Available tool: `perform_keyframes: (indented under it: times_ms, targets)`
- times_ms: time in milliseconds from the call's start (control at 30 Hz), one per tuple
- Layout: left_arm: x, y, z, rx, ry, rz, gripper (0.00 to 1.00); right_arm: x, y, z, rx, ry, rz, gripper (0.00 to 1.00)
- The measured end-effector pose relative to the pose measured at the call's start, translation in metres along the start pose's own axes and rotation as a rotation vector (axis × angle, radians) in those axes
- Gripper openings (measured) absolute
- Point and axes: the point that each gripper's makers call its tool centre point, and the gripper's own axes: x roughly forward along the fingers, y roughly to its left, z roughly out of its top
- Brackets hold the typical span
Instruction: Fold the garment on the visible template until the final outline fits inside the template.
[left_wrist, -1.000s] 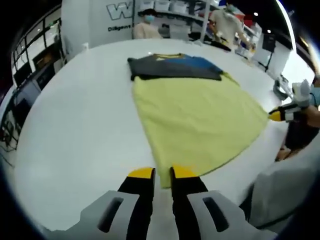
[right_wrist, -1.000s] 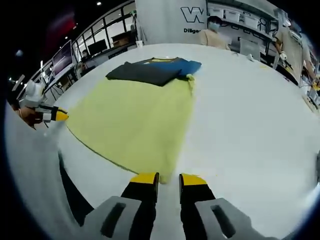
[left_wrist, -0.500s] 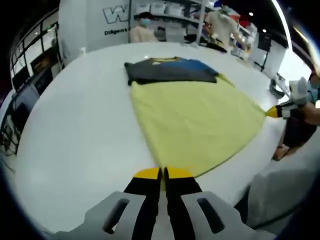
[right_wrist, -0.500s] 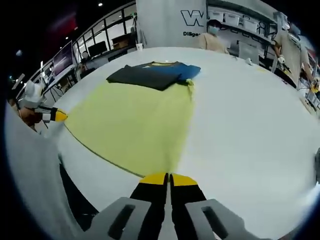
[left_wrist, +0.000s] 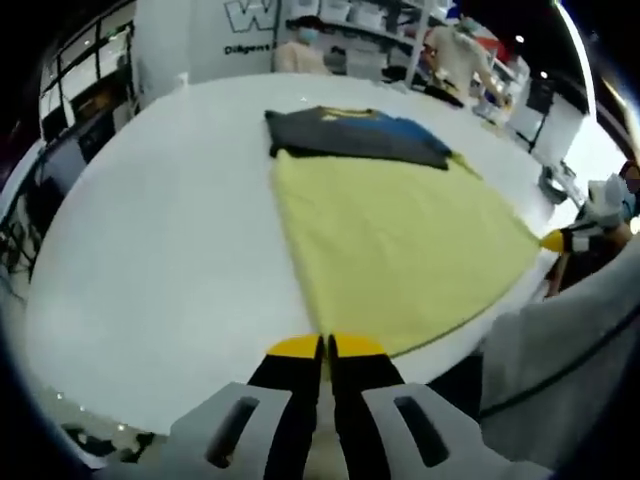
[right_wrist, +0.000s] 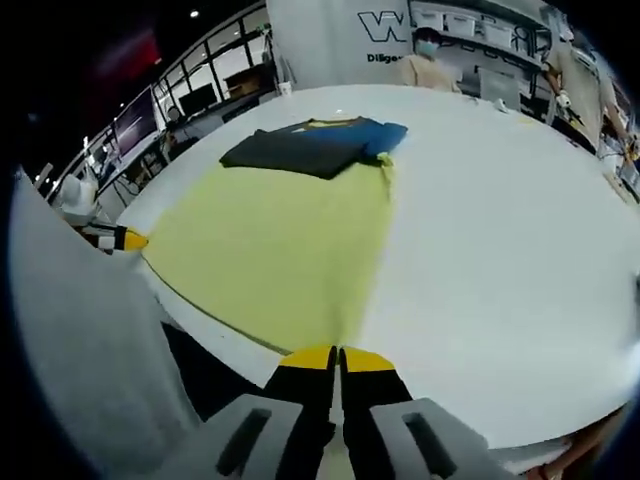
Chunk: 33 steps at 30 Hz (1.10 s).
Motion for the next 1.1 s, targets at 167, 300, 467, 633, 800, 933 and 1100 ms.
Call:
perform_keyframes:
  times_ms: [167,300,467,633,800,933,1100]
  targets:
    - [-0.009,-0.011,-0.012,0.016,0.032,0.013,0.0,-0.004,0.004,-0.008,0.022,0.01,0.002,0.0]
    - [-0.017,-0.015,-0.011,-0.015,0.025,0.012,0.0,-0.013,0.014,-0.007,0.055,0.002,0.016,0.0]
    - [-0.02,-0.007,0.008,-0.252,-0.068,-0.015,0.0,-0.02,0.011,0.016,-0.002,-0.059,0.0,0.0]
    - [-0.03,-0.008,0.037,-0.199,-0.125,-0.013,0.0,-0.026,0.012,0.044,-0.032,-0.104,0.001,0.0]
    - [-0.033,-0.003,0.074,-0.193,-0.211,-0.031,0.0,-0.033,0.013,0.084,-0.045,-0.194,0.026,0.0]
    - [-0.043,0.006,0.108,-0.099,-0.254,-0.01,0.0,-0.041,0.01,0.114,-0.066,-0.253,0.029,0.0]
    - [-0.053,0.011,0.15,-0.043,-0.343,0.001,0.0,-0.05,0.004,0.148,-0.077,-0.322,0.034,0.0]
